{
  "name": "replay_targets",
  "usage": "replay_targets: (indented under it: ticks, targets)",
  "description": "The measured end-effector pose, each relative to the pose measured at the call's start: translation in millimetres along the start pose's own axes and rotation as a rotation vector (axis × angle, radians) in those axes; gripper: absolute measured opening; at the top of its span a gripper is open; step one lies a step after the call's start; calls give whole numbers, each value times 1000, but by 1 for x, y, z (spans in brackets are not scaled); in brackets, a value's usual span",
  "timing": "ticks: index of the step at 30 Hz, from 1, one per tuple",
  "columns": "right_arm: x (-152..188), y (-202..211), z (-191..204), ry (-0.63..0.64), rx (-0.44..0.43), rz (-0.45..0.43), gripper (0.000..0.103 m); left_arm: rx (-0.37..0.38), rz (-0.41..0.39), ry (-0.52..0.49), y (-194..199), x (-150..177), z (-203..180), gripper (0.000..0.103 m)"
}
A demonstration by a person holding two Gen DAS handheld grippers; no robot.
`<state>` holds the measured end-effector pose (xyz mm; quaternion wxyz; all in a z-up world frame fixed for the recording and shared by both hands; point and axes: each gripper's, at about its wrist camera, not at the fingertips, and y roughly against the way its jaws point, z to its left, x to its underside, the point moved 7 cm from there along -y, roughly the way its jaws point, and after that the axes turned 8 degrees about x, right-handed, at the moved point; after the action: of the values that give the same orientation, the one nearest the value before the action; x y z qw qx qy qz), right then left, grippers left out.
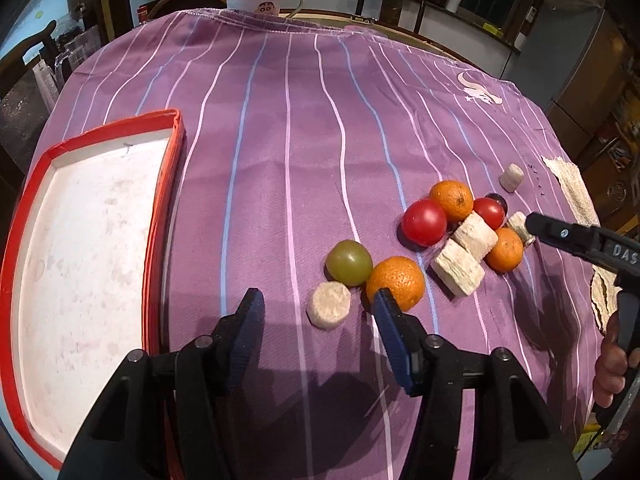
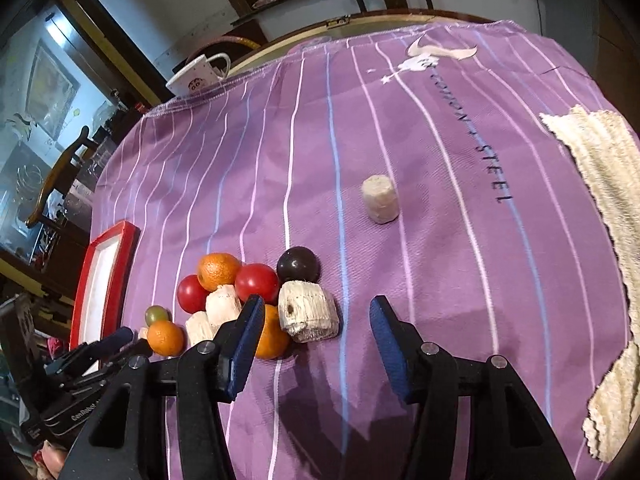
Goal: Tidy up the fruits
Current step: 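Grasp the round beige cork piece with the left tool while the right tool grasps the rough white block, then carry both held pieces over the red-rimmed tray and open both tools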
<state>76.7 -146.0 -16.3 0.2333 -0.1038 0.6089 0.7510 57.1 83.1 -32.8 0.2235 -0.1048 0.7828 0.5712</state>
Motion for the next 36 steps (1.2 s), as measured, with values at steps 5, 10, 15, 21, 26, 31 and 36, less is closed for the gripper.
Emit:
replay_targets:
  ticks: [5, 10, 15, 21, 26, 31, 36]
  targets:
    - [1, -10, -1, -19, -23, 27, 59, 51, 31, 19, -6, 1, -1, 22]
    - [-3, -13, 1, -16, -28, 31, 56, 53, 27, 13, -7, 1, -1, 23]
    - [-5, -16, 3, -24, -63, 41, 40, 18, 31, -26, -15, 0, -4, 24]
    - [-2, -12, 1, -52, -92, 60, 36, 5, 25, 8, -12, 1, 0, 23]
    - [0, 0, -4, -99, -118, 48, 36, 17, -5, 41, 4, 1, 2, 23]
    - [-1, 17, 5, -109, -144, 27, 36, 36, -46, 75, 28, -1, 7, 23]
    - [-1, 31, 42, -65, -191, 16, 36, 46, -80, 119, 53, -8, 25, 23]
